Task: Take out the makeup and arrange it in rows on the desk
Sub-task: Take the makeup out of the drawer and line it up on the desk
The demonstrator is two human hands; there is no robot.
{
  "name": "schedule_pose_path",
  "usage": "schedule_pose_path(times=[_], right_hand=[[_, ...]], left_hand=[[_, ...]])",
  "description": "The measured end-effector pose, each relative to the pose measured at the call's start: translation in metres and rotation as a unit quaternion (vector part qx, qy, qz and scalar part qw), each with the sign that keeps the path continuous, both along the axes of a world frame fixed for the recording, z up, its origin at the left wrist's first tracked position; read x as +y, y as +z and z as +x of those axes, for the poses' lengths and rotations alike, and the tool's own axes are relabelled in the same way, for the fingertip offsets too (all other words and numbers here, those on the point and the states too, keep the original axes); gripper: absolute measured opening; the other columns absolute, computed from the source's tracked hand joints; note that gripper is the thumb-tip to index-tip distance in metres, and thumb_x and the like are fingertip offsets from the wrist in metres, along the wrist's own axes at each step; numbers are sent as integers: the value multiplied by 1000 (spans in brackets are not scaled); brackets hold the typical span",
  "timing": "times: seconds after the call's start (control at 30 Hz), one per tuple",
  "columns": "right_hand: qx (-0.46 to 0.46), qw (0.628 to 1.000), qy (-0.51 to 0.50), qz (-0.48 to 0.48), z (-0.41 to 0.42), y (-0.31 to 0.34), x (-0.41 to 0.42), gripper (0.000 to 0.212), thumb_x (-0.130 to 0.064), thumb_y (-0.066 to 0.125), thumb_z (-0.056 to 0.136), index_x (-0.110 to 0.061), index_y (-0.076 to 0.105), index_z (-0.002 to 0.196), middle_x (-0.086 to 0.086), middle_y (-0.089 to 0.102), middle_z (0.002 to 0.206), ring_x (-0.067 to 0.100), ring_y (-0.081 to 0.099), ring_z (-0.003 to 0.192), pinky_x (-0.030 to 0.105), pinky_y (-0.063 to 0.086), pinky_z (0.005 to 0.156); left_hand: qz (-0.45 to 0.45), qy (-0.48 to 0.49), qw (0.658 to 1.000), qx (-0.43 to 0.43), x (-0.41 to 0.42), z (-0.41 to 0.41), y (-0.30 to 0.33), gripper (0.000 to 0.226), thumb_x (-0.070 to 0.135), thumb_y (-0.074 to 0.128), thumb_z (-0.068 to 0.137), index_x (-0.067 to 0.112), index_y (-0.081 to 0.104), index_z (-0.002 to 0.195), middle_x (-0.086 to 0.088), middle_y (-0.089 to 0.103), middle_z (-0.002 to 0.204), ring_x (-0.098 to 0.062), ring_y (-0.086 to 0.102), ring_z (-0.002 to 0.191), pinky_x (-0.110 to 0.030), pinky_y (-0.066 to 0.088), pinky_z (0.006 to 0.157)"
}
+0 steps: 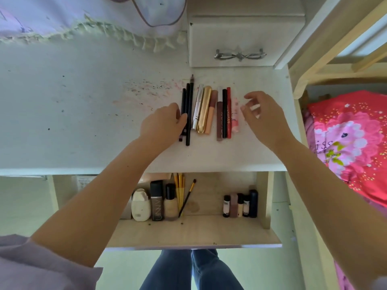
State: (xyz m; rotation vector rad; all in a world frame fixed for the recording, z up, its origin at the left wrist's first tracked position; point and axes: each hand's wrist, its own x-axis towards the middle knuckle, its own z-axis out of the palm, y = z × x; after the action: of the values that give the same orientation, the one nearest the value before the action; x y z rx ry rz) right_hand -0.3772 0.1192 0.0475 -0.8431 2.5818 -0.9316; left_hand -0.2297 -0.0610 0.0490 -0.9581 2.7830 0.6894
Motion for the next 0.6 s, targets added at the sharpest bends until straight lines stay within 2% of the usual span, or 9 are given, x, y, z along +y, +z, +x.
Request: schedule_pose_path(times=[0.1, 0.17, 0.23, 0.27, 0.37, 0.47, 0.53, 0.6], right_hand=[[13, 997, 18, -70, 42, 6, 44, 15, -11, 53, 93, -16, 60, 106, -9, 58, 89, -1, 54, 70, 5, 43, 64], [-7, 997, 64, -48, 79, -11, 77, 13, -10, 54, 92, -18, 62, 98, -13, 57, 82, -1, 55, 69, 11, 46, 63], [2, 992, 121, 24, 110, -42, 102, 14, -16, 51, 91, -14, 64, 94, -5, 61, 86, 10, 59, 74, 26, 52, 65], [7, 987, 145, 67, 121, -61, 110, 22, -21, 46, 89, -11, 65, 95, 1, 63, 93, 20, 62, 80, 34, 54, 67], [14, 959, 188, 211, 138, -102, 115, 44, -31, 36, 84, -7, 64, 108, 13, 61, 118, 36, 59, 104, 44, 51, 82], [39, 931, 198, 303, 142, -125, 112, 39, -27, 44, 92, -12, 53, 127, 10, 44, 140, 31, 40, 128, 45, 35, 99], [58, 921, 208, 324, 144, -133, 112, 37, -27, 44, 94, -15, 51, 129, 9, 36, 145, 30, 31, 134, 47, 28, 104], [75, 910, 223, 340, 146, -139, 114, 32, -28, 45, 95, -16, 57, 122, 10, 35, 145, 29, 29, 135, 49, 25, 106]], left_hand=[[41, -20, 991, 129, 29, 37, 3, 18, 28, 42, 97, 16, 55, 102, 8, 54, 81, -8, 52, 70, -19, 41, 65], [93, -47, 981, 163, 60, 72, -2, 14, 25, 44, 95, 20, 56, 97, 14, 50, 72, 0, 48, 61, -12, 37, 58], [120, -67, 985, 108, 91, 103, -23, 14, 26, 44, 95, 21, 56, 97, 13, 54, 73, -1, 51, 61, -14, 40, 57], [124, -73, 988, 59, 103, 115, -38, 15, 27, 43, 96, 21, 55, 102, 12, 56, 76, -6, 55, 65, -20, 43, 59], [117, -57, 987, -98, 122, 129, -87, 26, 31, 38, 98, 20, 45, 121, 0, 62, 85, -22, 62, 74, -32, 49, 62], [94, -28, 981, -169, 130, 121, -118, 32, 29, 37, 98, 15, 38, 126, -11, 63, 95, -32, 64, 81, -38, 52, 66], [78, -16, 977, -200, 133, 110, -129, 34, 23, 40, 97, 14, 35, 129, -12, 63, 97, -31, 63, 82, -37, 48, 64], [36, -28, 972, -230, 135, 100, -136, 38, 13, 42, 96, 11, 33, 133, -12, 63, 102, -30, 63, 86, -36, 45, 61]])
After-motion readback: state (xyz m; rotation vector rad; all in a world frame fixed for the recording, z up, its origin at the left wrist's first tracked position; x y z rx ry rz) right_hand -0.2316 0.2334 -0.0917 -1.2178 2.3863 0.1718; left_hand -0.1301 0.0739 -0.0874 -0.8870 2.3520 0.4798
